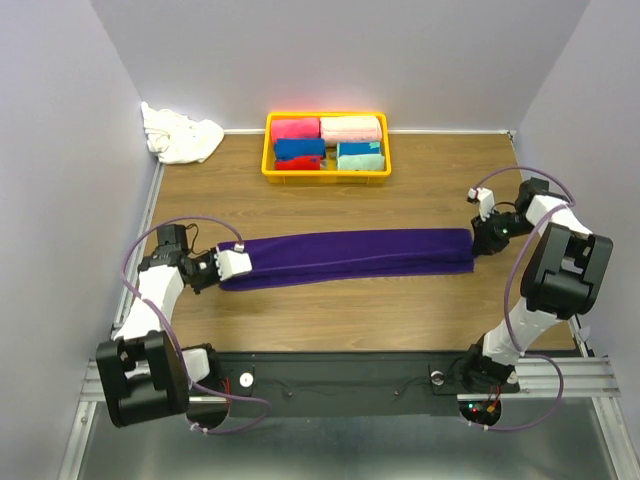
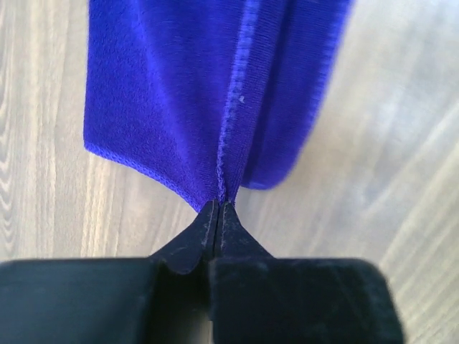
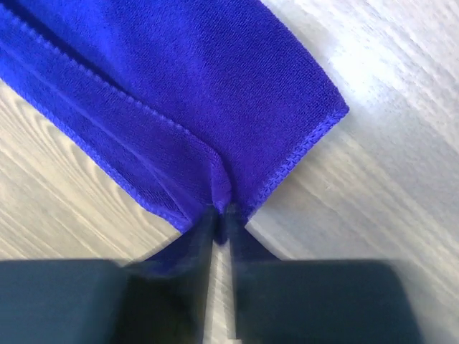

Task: Roll the towels
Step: Fold the towel

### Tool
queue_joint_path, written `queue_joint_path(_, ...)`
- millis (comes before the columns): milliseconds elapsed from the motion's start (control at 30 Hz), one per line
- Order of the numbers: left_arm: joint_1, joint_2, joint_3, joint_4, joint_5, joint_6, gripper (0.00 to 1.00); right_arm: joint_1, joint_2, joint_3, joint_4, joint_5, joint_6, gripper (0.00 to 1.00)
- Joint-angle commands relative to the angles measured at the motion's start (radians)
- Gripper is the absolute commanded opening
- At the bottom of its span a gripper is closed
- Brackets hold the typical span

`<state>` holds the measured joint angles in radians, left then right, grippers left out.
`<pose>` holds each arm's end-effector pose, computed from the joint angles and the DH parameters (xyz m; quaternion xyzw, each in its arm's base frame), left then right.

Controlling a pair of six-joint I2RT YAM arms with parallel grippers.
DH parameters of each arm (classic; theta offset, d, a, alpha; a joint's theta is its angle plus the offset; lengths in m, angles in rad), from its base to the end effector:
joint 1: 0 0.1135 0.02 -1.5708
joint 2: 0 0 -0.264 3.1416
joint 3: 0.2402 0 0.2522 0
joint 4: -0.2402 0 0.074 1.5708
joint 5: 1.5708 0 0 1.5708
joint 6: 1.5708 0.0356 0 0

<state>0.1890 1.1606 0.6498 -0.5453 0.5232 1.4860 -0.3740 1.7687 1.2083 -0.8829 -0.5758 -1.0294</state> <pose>0.2090 0.0219 0.1969 0.6167 0.7048 0.0153 0.3504 0.3091 -0.1005 0.1899 -0.3251 0.9002 0.1770 0.2296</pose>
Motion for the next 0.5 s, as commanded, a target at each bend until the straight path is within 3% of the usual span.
queue_joint_path(0, -0.011, -0.067, -0.05, -0.061, -0.005, 0.097, 0.22, -0.02, -0.06, -0.007, 0.012, 0.036, -0.057, 0.39)
queue_joint_path(67, -0.013, -0.078, -0.056, -0.074, -0.02, 0.102, 0.36, -0.031, -0.055, 0.003, 0.012, 0.033, -0.046, 0.61)
queue_joint_path(133, -0.011, -0.094, -0.062, -0.085, -0.031, 0.106, 0.48, -0.051, -0.055, 0.029, 0.006, 0.028, -0.04, 0.62)
queue_joint_path(200, -0.011, -0.122, -0.062, -0.108, -0.04, 0.117, 0.48, -0.065, -0.055, 0.056, 0.001, 0.019, -0.025, 0.62)
queue_joint_path(367, -0.011, -0.148, 0.002, -0.134, 0.003, 0.065, 0.45, -0.069, -0.037, 0.144, -0.073, -0.056, -0.009, 0.59)
queue_joint_path(467, -0.011, -0.089, 0.086, -0.122, 0.082, -0.061, 0.39, -0.028, 0.006, 0.198, -0.102, -0.059, 0.035, 0.53)
